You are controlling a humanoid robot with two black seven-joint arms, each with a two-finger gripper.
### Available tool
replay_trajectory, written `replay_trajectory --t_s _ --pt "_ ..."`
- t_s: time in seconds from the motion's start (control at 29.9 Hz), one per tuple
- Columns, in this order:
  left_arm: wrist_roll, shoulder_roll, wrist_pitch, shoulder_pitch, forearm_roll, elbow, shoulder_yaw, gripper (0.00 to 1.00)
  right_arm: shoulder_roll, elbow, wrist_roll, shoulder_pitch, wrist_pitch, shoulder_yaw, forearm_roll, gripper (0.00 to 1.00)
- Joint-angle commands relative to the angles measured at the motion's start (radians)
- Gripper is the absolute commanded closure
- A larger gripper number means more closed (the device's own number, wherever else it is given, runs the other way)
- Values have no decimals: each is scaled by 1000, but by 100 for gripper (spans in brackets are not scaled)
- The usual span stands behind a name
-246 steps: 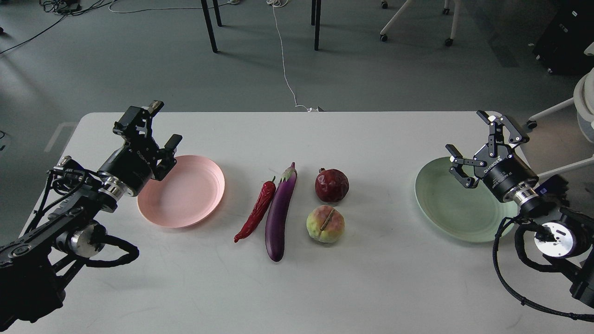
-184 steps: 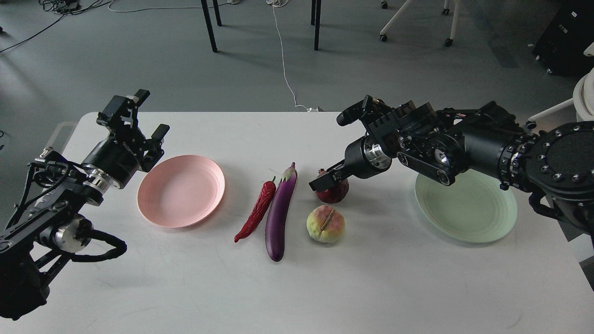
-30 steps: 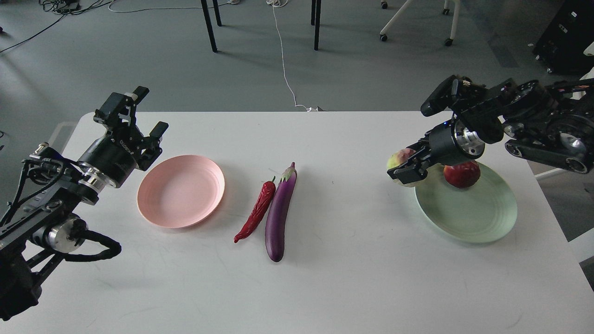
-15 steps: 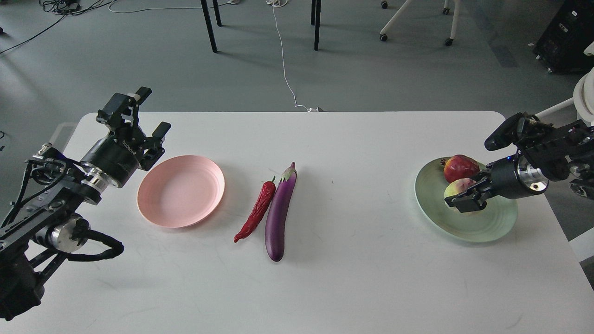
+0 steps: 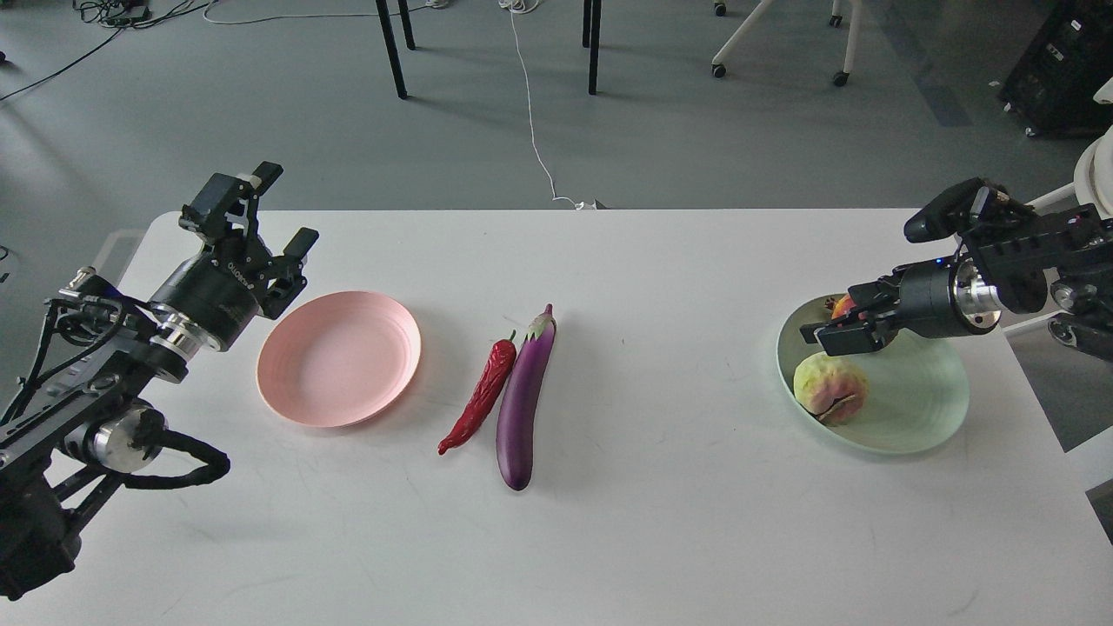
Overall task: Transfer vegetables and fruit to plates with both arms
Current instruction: 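Raise the right gripper away from the green plate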
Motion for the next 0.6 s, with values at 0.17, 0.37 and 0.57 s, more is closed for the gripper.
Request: replay_trajectory --t_s 0.17,0.37,0.57 --pt "1 -1 3 -2 0 -5 2 2 16 24 0 -279 -12 431 647 4" --pt "5 -11 14 -2 15 -32 11 2 123 20 0 -457 9 656 1113 5" --pt "12 -1 24 0 110 -113 17 2 168 -72 0 -563 272 819 1401 5"
